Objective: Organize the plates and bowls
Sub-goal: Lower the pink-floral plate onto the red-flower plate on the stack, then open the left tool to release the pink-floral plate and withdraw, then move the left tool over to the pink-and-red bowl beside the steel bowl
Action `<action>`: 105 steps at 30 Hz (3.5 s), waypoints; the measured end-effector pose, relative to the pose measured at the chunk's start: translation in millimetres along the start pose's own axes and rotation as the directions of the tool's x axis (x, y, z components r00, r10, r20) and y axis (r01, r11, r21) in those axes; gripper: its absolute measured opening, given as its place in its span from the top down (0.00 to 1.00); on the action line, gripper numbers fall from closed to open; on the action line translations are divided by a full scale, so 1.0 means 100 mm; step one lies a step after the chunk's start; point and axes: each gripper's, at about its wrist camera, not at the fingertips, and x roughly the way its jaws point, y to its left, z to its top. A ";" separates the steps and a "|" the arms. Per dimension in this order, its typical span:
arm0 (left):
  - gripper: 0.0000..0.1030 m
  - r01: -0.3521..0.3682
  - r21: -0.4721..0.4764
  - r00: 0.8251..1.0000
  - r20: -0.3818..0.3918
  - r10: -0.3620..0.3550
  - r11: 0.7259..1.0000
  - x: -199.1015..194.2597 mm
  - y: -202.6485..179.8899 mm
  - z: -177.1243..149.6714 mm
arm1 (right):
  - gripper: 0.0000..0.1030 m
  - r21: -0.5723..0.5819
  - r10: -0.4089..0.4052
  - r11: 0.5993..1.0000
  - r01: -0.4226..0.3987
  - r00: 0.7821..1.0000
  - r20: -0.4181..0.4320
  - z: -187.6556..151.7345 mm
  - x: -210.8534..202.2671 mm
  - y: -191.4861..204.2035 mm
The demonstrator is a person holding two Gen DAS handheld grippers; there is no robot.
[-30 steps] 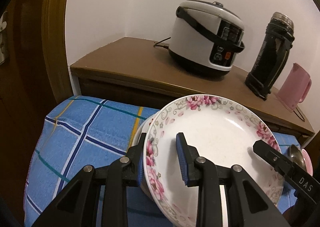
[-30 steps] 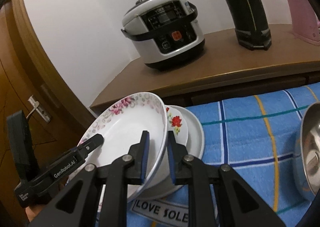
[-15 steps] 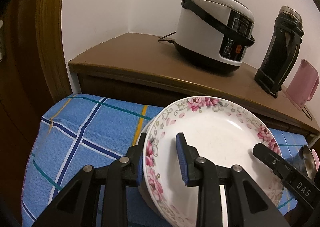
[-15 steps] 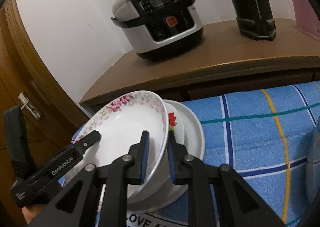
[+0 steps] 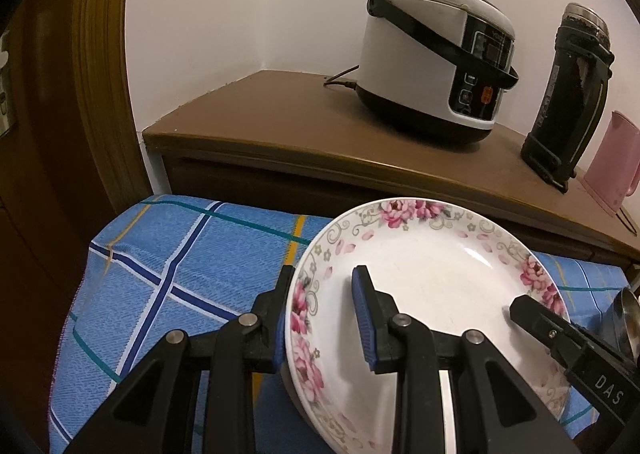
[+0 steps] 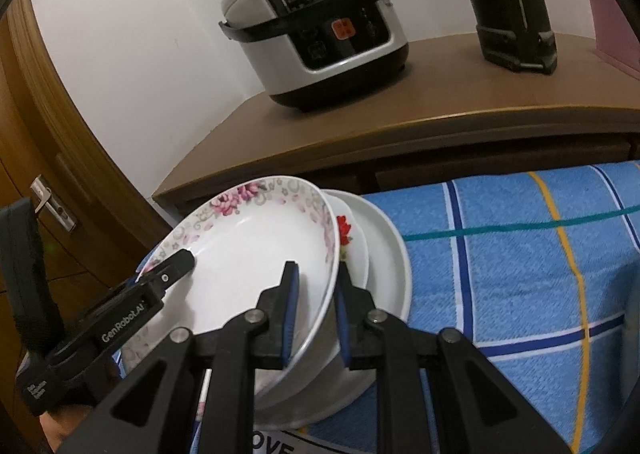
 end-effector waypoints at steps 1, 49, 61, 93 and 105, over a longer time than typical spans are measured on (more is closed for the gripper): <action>0.70 -0.004 0.002 1.000 -0.003 0.004 1.000 0.01 -0.01 0.00 | 0.83 0.000 -0.001 1.000 0.001 1.000 0.001 0.00 0.00 0.00; 0.68 -0.057 0.046 0.998 0.007 0.057 0.997 -0.01 -0.07 -0.04 | 0.38 -0.065 -0.054 0.996 0.058 0.997 0.062 -0.08 -0.17 0.13; 0.68 -0.117 -0.038 0.979 0.161 0.121 0.992 -0.27 0.08 0.02 | 0.34 -0.051 -0.133 0.987 0.150 0.960 0.247 -0.14 -0.58 0.08; 0.40 -0.077 -0.015 0.952 0.296 0.078 0.997 -0.95 -0.40 -0.46 | 0.24 -0.072 -0.201 0.967 0.246 0.901 0.386 -0.44 -1.23 0.06; 0.40 0.001 -0.053 0.976 0.218 0.010 0.999 -1.14 -0.60 -0.76 | 0.24 -0.044 -0.204 0.970 0.239 0.899 0.386 -0.56 -1.42 -0.06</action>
